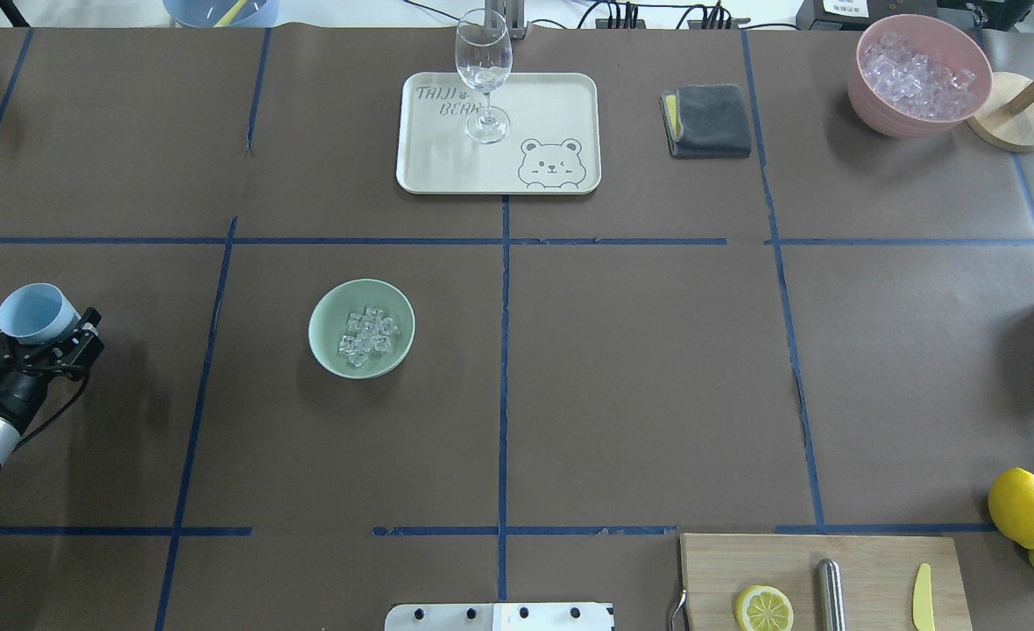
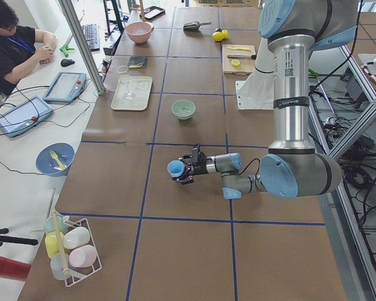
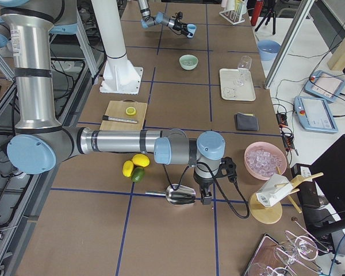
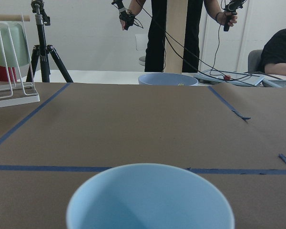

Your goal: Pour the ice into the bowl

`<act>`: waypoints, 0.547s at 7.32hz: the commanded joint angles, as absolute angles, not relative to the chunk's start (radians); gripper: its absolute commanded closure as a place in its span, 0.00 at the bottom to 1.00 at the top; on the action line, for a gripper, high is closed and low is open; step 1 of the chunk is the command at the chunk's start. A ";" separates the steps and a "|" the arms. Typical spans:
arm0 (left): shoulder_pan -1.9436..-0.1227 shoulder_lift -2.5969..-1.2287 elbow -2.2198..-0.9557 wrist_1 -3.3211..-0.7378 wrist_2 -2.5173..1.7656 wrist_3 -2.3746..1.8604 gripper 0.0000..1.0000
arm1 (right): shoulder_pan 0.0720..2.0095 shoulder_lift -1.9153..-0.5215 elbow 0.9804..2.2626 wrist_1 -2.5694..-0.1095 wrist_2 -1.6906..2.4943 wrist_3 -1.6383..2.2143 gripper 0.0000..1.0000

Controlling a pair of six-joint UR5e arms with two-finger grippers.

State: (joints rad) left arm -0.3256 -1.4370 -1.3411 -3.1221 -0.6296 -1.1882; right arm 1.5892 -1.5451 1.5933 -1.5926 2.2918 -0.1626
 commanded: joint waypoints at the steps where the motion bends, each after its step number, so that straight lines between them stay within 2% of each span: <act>1: -0.394 -1.424 -1.376 -3.135 -0.624 -1.175 0.00 | 1.589 -1.543 1.594 -1.594 2.292 -0.163 0.00; 4: -0.469 -1.424 -1.410 -3.207 -0.626 -1.044 0.00 | 1.589 -1.540 1.594 -1.592 2.292 -0.153 0.00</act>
